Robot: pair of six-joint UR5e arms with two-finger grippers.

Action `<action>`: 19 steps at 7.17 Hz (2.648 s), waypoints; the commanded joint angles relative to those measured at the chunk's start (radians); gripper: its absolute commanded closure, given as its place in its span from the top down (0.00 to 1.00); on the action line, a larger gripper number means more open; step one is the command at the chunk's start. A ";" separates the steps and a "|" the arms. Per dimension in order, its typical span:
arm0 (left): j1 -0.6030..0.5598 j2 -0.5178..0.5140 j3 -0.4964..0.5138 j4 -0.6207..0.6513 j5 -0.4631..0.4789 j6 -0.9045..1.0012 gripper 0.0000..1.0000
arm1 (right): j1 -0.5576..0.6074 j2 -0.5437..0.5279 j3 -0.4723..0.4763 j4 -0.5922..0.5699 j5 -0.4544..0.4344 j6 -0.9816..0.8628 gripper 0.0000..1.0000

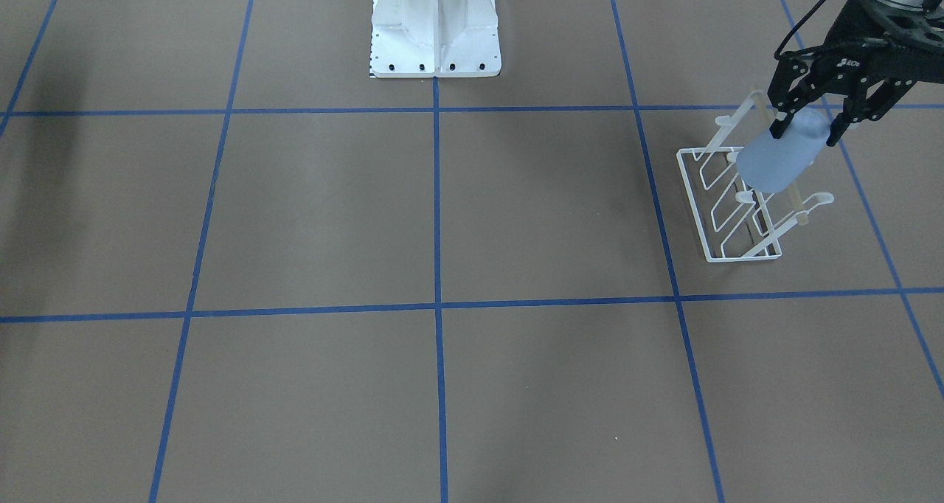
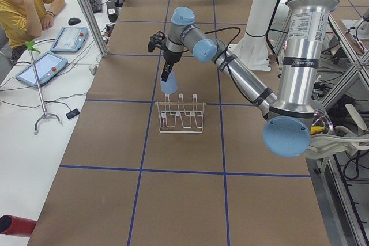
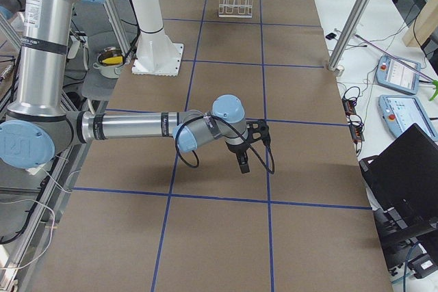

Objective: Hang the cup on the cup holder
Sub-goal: 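Lower the cup onto a rack peg with the left gripper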

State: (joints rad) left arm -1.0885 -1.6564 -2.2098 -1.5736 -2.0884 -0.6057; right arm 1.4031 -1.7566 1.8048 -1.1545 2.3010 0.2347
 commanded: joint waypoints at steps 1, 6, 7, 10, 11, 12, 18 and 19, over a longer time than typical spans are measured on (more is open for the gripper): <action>0.048 -0.003 0.024 -0.006 0.028 -0.005 0.00 | 0.000 -0.007 0.001 0.007 0.000 0.000 1.00; 0.071 -0.014 0.048 -0.009 0.047 -0.002 0.00 | 0.000 -0.017 0.002 0.012 0.000 0.002 1.00; 0.071 -0.020 0.064 -0.011 0.060 -0.002 0.00 | 0.000 -0.017 0.002 0.012 0.000 0.002 1.00; 0.071 -0.065 0.134 -0.016 0.065 -0.002 0.00 | 0.000 -0.017 0.002 0.012 0.000 0.002 1.00; 0.079 -0.065 0.160 -0.041 0.065 -0.002 0.00 | 0.000 -0.017 0.002 0.012 0.000 0.002 1.00; 0.082 -0.063 0.206 -0.101 0.065 -0.003 0.00 | 0.000 -0.017 0.001 0.010 0.000 0.002 1.00; 0.134 -0.059 0.262 -0.143 0.097 -0.052 0.00 | 0.000 -0.017 0.001 0.010 0.000 0.002 1.00; 0.140 -0.060 0.272 -0.143 0.097 -0.052 0.00 | 0.000 -0.017 0.001 0.010 0.000 0.002 1.00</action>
State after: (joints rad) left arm -0.9543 -1.7157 -1.9494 -1.7161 -1.9925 -0.6579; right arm 1.4036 -1.7733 1.8055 -1.1442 2.3010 0.2362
